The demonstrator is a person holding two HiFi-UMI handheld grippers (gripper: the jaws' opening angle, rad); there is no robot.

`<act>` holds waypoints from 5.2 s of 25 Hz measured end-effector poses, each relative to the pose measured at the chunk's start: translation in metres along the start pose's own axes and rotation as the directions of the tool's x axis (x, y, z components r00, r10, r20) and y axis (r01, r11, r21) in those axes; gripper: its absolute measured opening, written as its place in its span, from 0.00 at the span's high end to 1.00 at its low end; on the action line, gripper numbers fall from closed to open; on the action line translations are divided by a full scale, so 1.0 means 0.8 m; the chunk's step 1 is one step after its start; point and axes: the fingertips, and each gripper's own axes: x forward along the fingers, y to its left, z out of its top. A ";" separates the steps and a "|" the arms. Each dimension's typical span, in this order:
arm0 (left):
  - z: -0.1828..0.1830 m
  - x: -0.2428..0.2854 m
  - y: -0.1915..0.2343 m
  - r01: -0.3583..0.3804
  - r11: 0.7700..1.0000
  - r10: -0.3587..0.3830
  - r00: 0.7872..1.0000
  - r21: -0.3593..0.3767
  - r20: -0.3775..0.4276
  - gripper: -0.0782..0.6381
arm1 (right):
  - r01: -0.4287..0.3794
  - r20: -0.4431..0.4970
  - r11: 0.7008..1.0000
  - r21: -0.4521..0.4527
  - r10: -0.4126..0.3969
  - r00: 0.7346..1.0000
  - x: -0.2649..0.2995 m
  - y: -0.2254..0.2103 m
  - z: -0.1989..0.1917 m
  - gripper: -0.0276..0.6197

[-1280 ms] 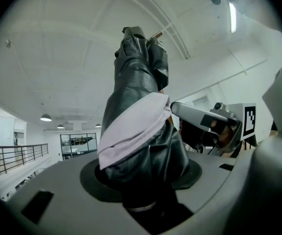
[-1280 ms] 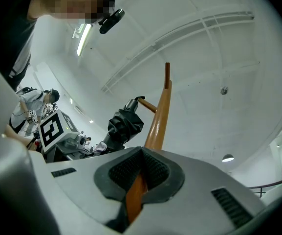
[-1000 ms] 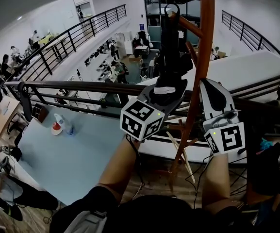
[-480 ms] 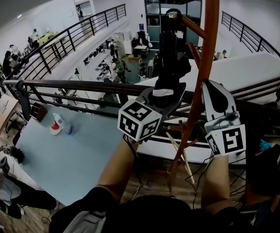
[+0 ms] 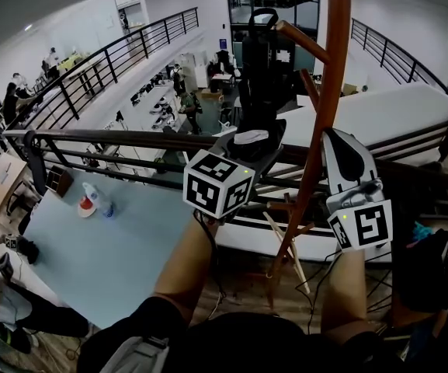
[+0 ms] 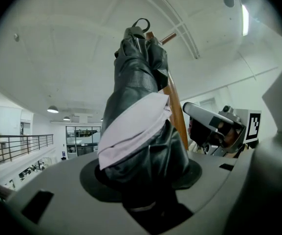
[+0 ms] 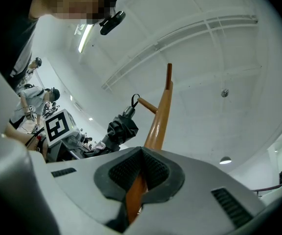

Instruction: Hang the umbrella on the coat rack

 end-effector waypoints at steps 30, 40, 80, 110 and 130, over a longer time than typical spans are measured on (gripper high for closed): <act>0.010 -0.055 0.055 -0.462 0.824 0.499 0.866 0.328 -0.034 0.56 | -0.030 0.012 0.998 0.048 0.029 0.999 -0.017 -0.002 -0.002 0.91; 0.018 -0.061 0.058 -0.444 0.797 0.515 0.854 0.410 -0.075 0.56 | -0.033 0.027 0.998 0.058 0.032 0.999 -0.022 -0.002 0.006 0.91; 0.002 -0.016 -0.059 0.209 0.977 -0.208 0.978 0.045 -0.037 0.56 | -0.031 0.000 0.997 0.065 0.031 1.000 -0.029 -0.010 -0.019 0.91; -0.033 0.010 -0.110 0.450 0.893 -0.450 0.891 -0.028 -0.061 0.56 | 0.010 -0.034 0.999 0.041 -0.009 0.999 -0.043 -0.023 -0.025 0.91; -0.057 0.034 -0.133 0.483 0.874 -0.486 0.867 -0.050 -0.109 0.56 | 0.036 -0.065 0.998 0.045 -0.033 0.997 -0.059 -0.040 -0.038 0.91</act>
